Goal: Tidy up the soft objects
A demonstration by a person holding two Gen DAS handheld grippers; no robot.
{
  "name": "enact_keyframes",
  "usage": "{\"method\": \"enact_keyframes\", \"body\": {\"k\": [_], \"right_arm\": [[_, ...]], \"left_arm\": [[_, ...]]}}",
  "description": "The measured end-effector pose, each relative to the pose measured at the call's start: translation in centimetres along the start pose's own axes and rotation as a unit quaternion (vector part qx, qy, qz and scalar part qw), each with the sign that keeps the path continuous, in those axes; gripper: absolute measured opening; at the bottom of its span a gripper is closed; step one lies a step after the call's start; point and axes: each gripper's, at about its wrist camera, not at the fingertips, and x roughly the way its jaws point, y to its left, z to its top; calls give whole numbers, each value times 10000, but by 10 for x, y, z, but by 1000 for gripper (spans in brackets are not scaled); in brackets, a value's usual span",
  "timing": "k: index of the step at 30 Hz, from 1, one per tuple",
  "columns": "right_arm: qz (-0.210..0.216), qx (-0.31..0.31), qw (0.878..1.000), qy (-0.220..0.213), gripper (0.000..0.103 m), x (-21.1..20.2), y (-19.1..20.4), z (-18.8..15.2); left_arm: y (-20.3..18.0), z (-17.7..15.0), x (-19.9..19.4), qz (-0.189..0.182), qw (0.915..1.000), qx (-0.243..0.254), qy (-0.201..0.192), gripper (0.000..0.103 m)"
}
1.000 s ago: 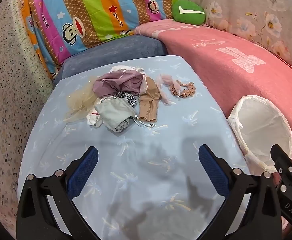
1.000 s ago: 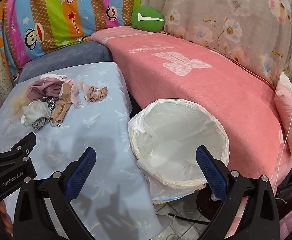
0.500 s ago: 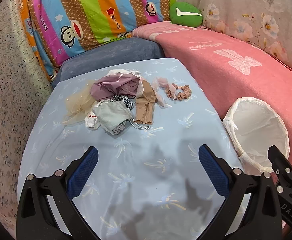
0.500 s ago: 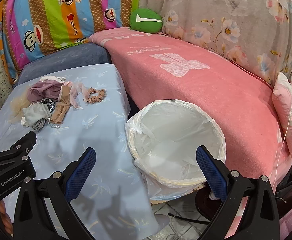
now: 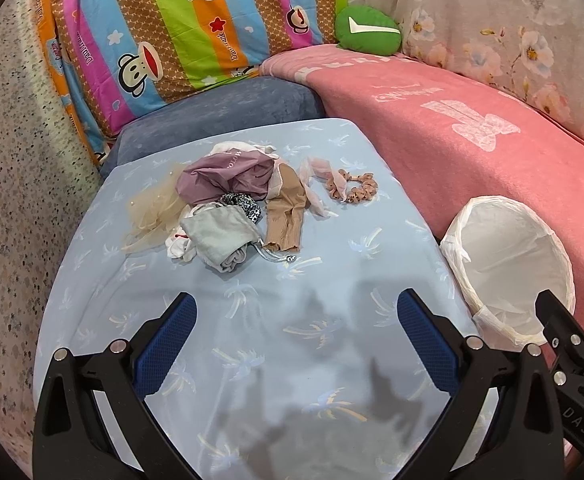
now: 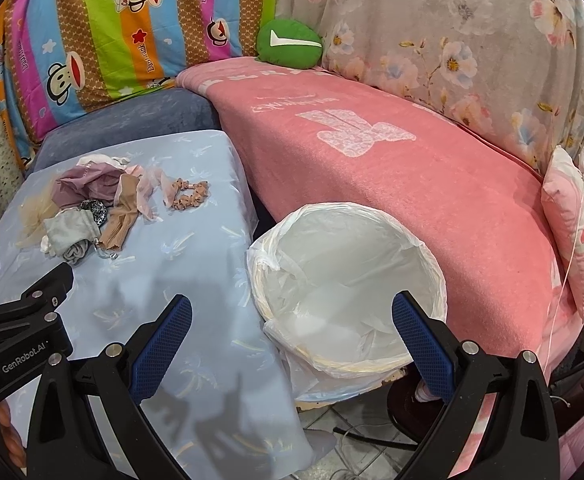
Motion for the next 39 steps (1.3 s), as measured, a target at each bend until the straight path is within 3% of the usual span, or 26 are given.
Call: {"method": "enact_keyframes", "body": {"k": [21, 39], "right_arm": [[-69, 71, 9999, -119, 97, 2, 1, 0], [-38, 57, 9999, -144, 97, 2, -1, 2]], "left_arm": [[-9, 9, -8, -235, 9997, -33, -48, 96], [-12, 7, -6, -223, 9997, -83, 19, 96]]}}
